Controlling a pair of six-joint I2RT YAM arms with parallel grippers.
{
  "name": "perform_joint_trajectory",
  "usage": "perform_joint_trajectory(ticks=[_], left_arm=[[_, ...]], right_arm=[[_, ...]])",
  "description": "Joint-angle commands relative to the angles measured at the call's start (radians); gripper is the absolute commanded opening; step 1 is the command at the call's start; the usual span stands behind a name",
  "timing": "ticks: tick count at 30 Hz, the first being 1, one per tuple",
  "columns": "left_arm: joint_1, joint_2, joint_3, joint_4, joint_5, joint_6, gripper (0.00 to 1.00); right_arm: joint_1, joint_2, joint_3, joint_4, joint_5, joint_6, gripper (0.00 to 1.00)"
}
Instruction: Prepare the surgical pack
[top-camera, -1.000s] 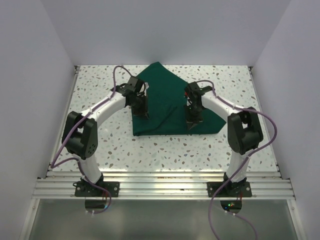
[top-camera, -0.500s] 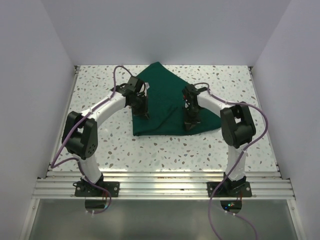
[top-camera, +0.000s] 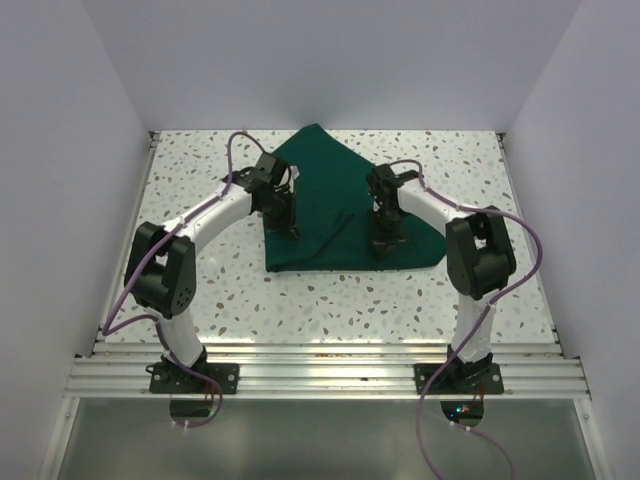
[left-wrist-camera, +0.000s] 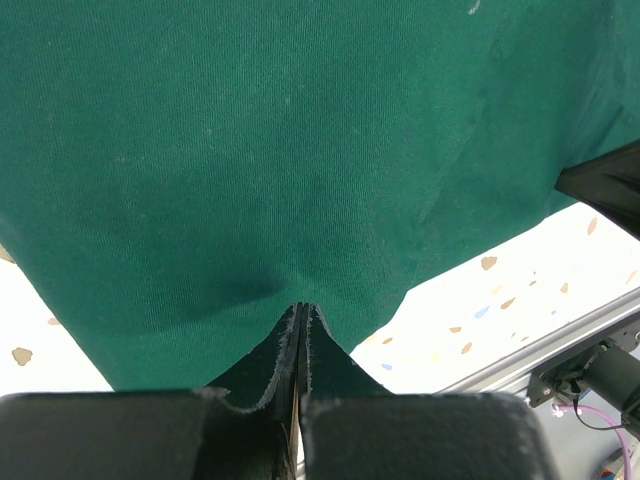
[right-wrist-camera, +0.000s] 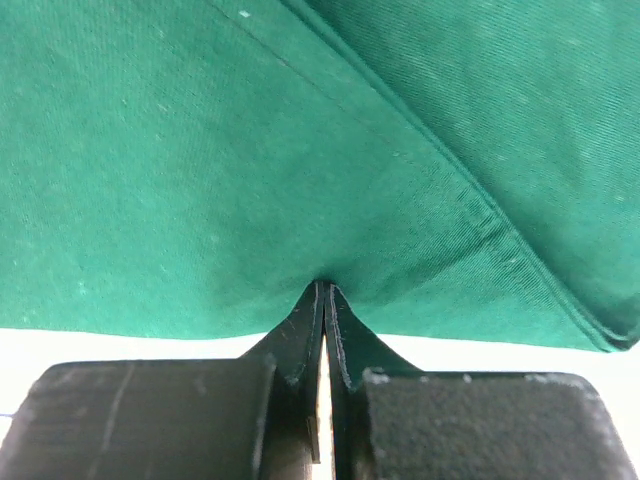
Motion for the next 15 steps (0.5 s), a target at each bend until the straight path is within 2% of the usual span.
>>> perform_joint_trajectory(ticks=[1, 15], left_arm=[[0.003, 0.005, 0.030, 0.011, 0.020, 0.023, 0.00], [0.003, 0.030, 0.048, 0.001, 0.032, 0.023, 0.00]], right_arm=[[-0.018, -0.061, -0.022, -0.004, 0.030, -0.021, 0.00], [-0.038, 0.078, -0.050, 0.102, -0.048, -0.005, 0.00]])
